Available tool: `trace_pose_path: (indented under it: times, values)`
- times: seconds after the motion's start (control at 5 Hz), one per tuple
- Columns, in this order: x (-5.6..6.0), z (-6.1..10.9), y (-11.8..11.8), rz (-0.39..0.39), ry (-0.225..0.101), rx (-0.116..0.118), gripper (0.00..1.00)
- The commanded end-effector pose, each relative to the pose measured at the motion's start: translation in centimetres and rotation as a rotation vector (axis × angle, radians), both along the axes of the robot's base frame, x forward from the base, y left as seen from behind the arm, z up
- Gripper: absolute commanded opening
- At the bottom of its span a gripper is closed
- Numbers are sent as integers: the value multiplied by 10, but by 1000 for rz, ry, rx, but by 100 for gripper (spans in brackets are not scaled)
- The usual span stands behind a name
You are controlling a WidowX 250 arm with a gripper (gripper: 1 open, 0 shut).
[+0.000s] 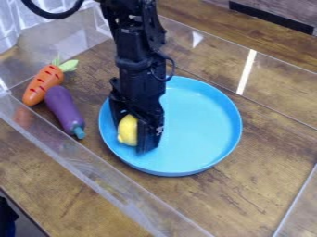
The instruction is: Remove the lemon from the blue tray and put it on the table
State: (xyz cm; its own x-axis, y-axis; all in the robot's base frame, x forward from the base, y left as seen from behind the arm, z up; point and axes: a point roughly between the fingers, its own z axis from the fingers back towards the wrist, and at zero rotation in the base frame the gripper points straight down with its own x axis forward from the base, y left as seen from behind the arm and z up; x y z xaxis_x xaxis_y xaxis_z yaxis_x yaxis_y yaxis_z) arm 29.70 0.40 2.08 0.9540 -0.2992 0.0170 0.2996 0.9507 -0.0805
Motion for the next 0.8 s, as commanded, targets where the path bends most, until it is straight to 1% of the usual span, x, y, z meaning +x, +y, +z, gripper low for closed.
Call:
trace_pose_path:
  times: [0.0, 0.6]
  values:
    - [3, -3, 7, -1, -4, -7, 100]
    - [1, -7, 10, 4, 21, -32, 100]
